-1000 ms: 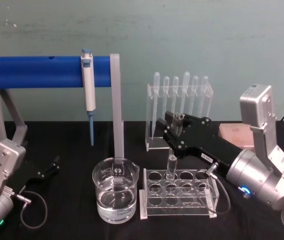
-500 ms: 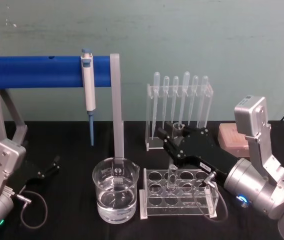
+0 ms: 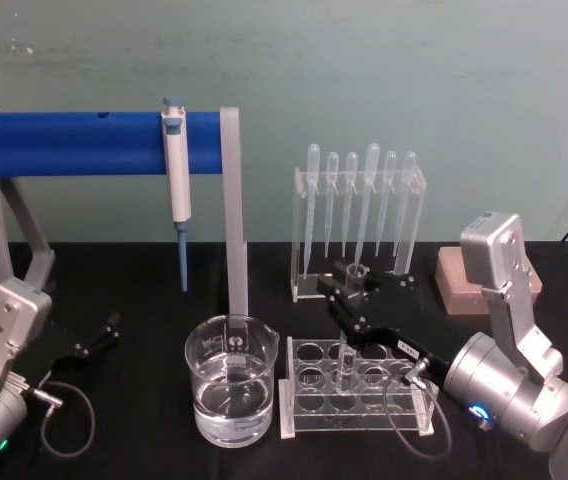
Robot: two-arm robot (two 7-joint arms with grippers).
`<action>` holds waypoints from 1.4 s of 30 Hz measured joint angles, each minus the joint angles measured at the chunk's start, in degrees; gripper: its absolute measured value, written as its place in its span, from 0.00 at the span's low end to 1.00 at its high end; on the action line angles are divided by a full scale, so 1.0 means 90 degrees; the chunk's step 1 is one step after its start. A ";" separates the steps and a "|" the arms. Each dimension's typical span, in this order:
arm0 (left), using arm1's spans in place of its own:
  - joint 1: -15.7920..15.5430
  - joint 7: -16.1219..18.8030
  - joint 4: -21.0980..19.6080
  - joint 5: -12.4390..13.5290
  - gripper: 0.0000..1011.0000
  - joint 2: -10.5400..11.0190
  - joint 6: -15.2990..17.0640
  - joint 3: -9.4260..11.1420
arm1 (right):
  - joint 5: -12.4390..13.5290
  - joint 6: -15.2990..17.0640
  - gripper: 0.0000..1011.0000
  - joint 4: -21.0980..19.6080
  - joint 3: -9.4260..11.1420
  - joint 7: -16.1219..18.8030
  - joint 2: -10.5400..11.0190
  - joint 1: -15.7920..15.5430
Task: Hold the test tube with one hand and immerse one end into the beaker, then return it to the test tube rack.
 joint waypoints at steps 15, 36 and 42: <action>0.0000 0.0000 0.0000 0.0000 0.99 0.0000 0.0000 0.0000 | -0.0149 -0.0138 0.22 0.0354 -0.0042 0.0061 -0.0118 -0.0017; 0.0000 0.0000 0.0000 0.0000 0.99 0.0000 0.0000 0.0001 | -0.0141 -0.0074 0.75 -0.0013 0.0109 0.0074 -0.0116 -0.0051; 0.0000 0.0000 0.0000 0.0000 0.99 0.0000 0.0000 0.0000 | 0.0007 -0.0115 0.91 -0.0384 0.0353 0.0049 0.0000 -0.0126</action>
